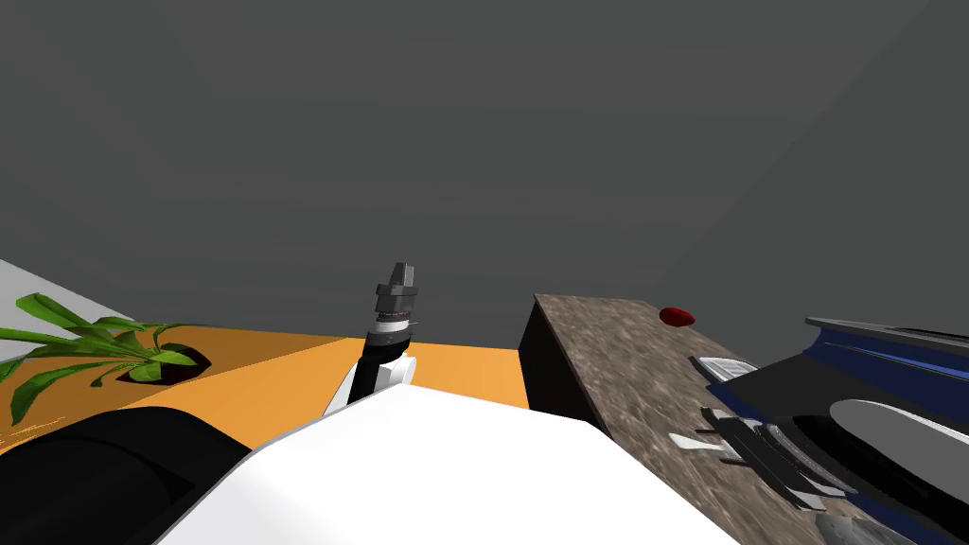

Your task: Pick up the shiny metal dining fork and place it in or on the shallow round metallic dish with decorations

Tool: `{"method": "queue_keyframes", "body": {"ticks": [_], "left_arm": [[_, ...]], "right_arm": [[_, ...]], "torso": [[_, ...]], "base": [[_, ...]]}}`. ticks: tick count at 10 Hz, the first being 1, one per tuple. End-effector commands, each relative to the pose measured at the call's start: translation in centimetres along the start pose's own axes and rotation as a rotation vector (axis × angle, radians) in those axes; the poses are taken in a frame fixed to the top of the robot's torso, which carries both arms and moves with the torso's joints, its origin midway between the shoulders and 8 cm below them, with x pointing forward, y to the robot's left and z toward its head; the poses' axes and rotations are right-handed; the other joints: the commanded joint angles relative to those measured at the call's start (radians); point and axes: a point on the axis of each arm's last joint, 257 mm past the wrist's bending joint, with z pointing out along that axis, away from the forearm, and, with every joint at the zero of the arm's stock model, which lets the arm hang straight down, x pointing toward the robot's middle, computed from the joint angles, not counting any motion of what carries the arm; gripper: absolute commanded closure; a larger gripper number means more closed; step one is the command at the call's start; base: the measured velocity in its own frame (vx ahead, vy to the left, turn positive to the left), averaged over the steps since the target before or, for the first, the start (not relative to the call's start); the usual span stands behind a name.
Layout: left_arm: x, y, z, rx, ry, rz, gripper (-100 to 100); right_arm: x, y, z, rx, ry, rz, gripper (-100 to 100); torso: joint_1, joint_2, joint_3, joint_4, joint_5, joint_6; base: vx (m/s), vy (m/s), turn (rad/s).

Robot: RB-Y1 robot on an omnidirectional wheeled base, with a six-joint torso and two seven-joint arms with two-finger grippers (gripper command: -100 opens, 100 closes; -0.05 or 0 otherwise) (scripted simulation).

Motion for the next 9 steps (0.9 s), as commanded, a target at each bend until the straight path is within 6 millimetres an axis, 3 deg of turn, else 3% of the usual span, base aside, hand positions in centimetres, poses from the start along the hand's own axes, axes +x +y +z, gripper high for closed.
{"method": "queue_keyframes", "body": {"ticks": [1, 9], "left_arm": [[0.0, 0.0, 0.0, 0.000, 0.000, 0.000, 0], [0.0, 0.0, 0.0, 0.000, 0.000, 0.000, 0]], "right_arm": [[1.0, 0.6, -0.7, -0.004, -0.001, 0.009, 100], [5.1, 5.0, -3.8, -0.003, -0.008, 0.080, 100]], "torso": [[0.000, 0.000, 0.000, 0.000, 0.000, 0.000], [0.001, 0.003, 0.002, 0.001, 0.000, 0.000]], "base": [[-0.050, -0.045, 0.048], [-0.053, -0.044, 0.051]]}}
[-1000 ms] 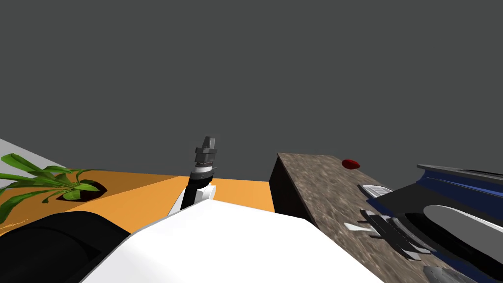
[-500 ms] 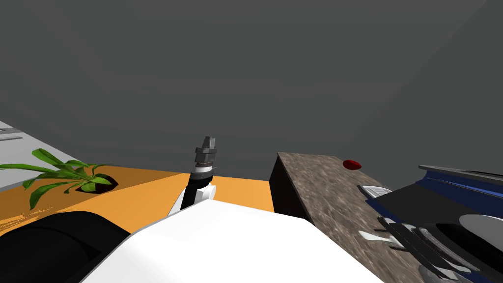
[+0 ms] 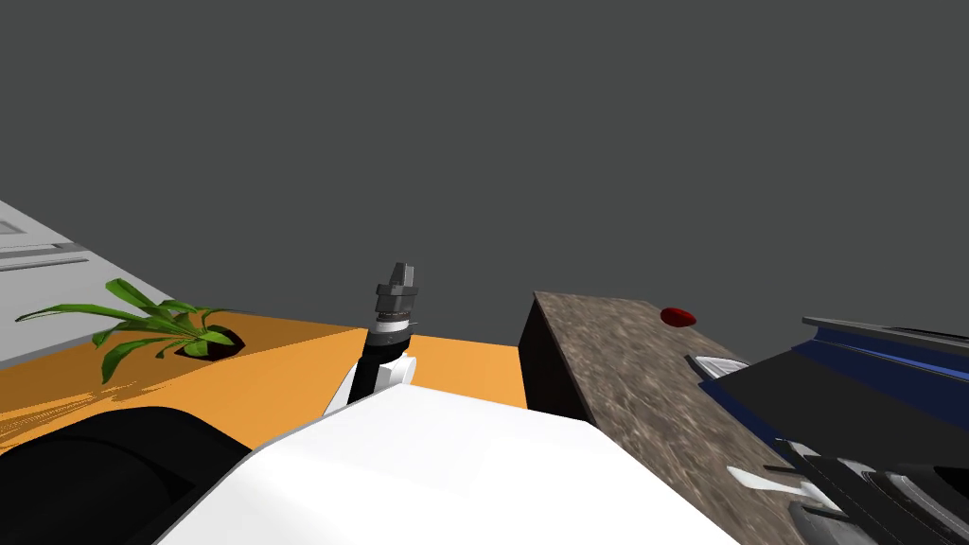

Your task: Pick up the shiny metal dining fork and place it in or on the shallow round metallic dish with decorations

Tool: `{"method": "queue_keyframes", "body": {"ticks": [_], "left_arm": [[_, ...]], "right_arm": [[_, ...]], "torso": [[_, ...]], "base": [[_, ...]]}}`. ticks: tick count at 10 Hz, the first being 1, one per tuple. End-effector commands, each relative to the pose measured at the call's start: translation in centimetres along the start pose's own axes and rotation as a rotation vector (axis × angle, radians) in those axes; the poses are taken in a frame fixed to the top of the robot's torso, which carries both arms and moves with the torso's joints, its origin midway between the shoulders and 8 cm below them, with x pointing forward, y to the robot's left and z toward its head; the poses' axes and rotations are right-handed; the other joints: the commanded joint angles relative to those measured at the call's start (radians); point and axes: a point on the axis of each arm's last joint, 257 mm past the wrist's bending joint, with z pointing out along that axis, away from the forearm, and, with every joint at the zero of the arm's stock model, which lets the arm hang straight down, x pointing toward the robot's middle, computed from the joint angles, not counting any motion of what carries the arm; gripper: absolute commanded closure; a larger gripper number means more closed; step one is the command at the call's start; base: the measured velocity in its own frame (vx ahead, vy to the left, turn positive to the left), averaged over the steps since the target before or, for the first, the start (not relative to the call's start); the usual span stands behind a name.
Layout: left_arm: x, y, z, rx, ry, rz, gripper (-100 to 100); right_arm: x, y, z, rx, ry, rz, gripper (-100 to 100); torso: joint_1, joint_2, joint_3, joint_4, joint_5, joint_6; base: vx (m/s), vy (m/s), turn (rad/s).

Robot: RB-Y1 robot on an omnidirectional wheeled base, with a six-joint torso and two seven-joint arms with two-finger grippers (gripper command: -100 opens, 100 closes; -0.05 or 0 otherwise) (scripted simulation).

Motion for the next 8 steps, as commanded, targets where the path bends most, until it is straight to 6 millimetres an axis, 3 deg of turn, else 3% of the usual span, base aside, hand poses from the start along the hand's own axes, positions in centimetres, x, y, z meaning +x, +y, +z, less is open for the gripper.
{"method": "queue_keyframes", "body": {"ticks": [1, 8], "left_arm": [[0.0, 0.0, 0.0, 0.000, 0.000, 0.000, 0], [0.0, 0.0, 0.0, 0.000, 0.000, 0.000, 0]], "right_arm": [[0.5, 0.9, -0.6, 0.003, -0.004, 0.010, 100], [2.1, 2.4, -2.4, 0.043, -0.010, 0.040, 100]], "torso": [[0.000, 0.000, 0.000, 0.000, 0.000, 0.000], [0.002, -0.002, -0.001, 0.000, 0.001, -0.001]], "base": [[-0.058, -0.055, 0.044], [-0.039, -0.034, 0.031]]}}
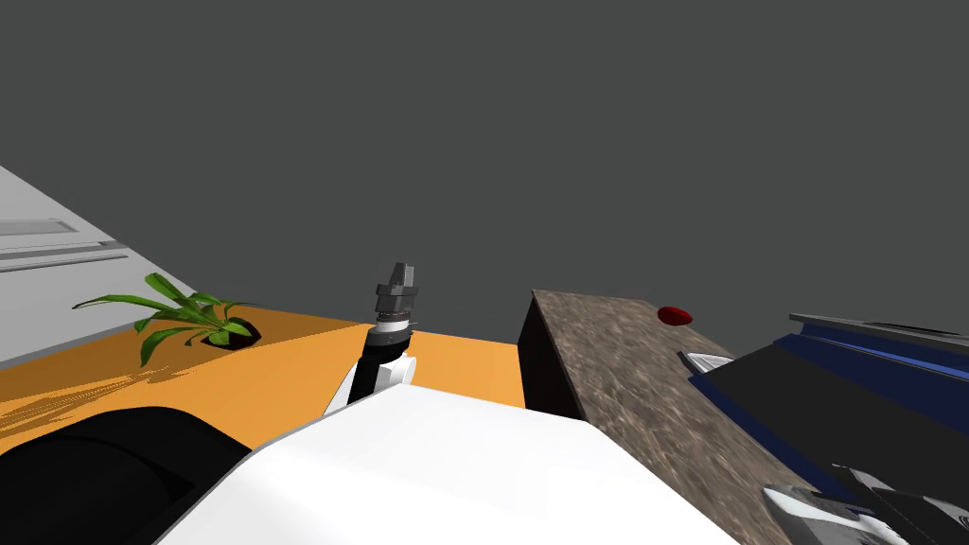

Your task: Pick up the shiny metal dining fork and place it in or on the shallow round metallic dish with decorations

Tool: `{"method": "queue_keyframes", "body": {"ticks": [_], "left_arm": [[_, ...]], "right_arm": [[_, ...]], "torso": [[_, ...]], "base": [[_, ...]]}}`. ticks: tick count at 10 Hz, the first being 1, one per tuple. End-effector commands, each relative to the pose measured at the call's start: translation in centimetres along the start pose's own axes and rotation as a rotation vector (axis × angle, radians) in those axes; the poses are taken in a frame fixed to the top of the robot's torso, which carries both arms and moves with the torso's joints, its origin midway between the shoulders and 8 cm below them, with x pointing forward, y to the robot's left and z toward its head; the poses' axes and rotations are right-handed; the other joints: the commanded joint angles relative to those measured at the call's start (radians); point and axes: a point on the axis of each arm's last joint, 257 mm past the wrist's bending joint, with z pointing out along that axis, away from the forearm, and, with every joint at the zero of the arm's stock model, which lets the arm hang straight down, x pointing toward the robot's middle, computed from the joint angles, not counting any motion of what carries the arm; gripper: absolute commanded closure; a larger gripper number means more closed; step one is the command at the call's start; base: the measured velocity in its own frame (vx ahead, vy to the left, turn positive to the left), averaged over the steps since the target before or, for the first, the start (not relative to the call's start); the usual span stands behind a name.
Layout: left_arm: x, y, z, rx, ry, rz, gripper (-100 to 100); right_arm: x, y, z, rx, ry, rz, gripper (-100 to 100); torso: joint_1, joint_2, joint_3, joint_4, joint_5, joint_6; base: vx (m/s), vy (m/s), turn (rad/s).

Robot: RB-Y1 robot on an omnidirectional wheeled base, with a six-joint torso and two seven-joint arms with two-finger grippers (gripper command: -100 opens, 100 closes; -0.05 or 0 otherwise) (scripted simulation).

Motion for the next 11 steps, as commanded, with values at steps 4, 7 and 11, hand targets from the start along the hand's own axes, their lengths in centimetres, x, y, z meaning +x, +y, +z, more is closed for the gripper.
{"method": "queue_keyframes", "body": {"ticks": [4, 7, 11], "left_arm": [[0.0, 0.0, 0.0, 0.000, 0.000, 0.000, 0], [0.0, 0.0, 0.0, 0.000, 0.000, 0.000, 0], [0.0, 0.0, 0.0, 0.000, 0.000, 0.000, 0]], "right_arm": [[1.1, 0.6, -1.5, 0.046, -0.004, 0.013, 100], [1.5, 1.0, -2.1, 0.064, -0.005, 0.018, 100], [1.7, 1.3, -2.4, 0.068, -0.006, 0.020, -100]], "torso": [[-0.001, 0.001, 0.001, 0.001, 0.000, 0.000], [0.000, 0.001, 0.001, 0.001, 0.000, 0.000], [0.002, 0.000, 0.000, 0.000, 0.001, 0.000]], "base": [[-0.047, -0.042, 0.033], [-0.041, -0.039, 0.015], [-0.032, -0.021, 0.003]]}}
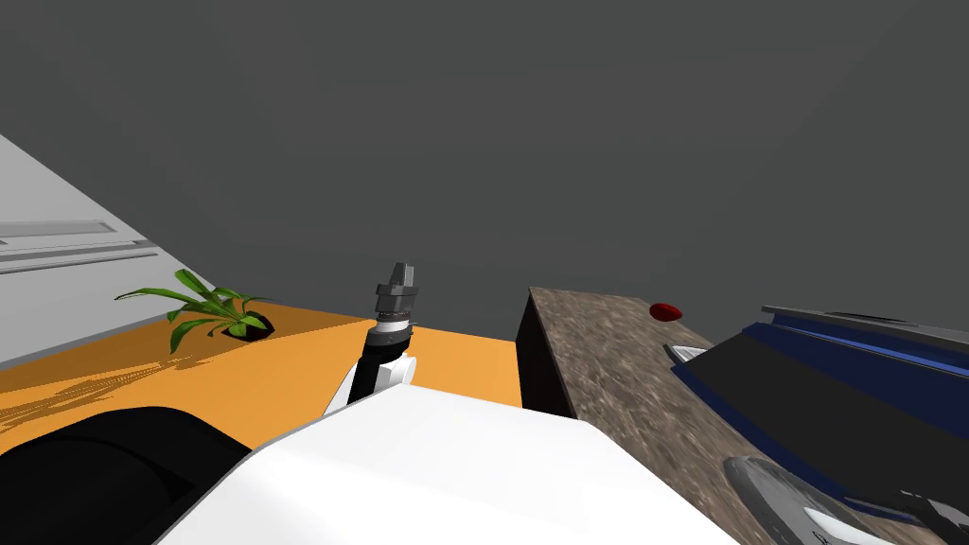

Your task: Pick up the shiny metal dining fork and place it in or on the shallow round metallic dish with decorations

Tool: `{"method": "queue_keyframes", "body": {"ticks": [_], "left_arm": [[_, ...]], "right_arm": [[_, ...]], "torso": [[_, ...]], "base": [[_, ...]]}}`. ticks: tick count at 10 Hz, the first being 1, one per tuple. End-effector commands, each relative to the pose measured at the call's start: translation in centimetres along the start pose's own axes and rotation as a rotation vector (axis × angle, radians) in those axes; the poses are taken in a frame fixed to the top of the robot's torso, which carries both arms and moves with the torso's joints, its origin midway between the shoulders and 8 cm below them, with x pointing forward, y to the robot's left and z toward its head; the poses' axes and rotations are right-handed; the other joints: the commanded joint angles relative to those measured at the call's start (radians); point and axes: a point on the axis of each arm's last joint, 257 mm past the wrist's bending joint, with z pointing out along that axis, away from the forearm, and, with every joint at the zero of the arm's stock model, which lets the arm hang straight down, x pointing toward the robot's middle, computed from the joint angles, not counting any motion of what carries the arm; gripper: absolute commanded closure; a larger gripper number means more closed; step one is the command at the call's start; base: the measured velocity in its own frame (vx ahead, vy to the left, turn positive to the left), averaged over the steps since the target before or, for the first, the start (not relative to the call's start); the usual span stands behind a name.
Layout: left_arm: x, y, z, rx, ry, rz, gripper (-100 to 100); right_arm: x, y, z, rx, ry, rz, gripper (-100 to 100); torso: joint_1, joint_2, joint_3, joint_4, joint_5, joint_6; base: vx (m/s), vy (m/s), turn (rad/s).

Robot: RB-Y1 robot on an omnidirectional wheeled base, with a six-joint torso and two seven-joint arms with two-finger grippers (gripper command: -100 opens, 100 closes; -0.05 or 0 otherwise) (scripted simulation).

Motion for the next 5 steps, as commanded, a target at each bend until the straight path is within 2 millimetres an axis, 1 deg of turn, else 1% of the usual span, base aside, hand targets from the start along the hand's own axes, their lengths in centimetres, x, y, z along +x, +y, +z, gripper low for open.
{"method": "queue_keyframes", "body": {"ticks": [1, 4, 5], "left_arm": [[0.00, 0.00, 0.00, 0.000, 0.000, 0.000, 0], [0.00, 0.00, 0.00, 0.000, 0.000, 0.000, 0], [0.00, 0.00, 0.00, 0.000, 0.000, 0.000, 0]], "right_arm": [[0.00, 0.00, 0.00, 0.000, 0.000, 0.000, -100], [0.00, 0.00, 0.00, 0.000, 0.000, 0.000, -100], [0.00, 0.00, 0.00, 0.000, 0.000, 0.000, 0]], "torso": [[0.000, 0.000, 0.000, 0.000, 0.000, 0.000], [0.001, -0.001, -0.001, 0.000, 0.000, 0.000], [0.001, -0.001, -0.001, 0.000, 0.000, 0.000]], "base": [[0.000, 0.000, 0.000], [0.000, 0.000, 0.000], [0.000, 0.000, 0.000]]}}
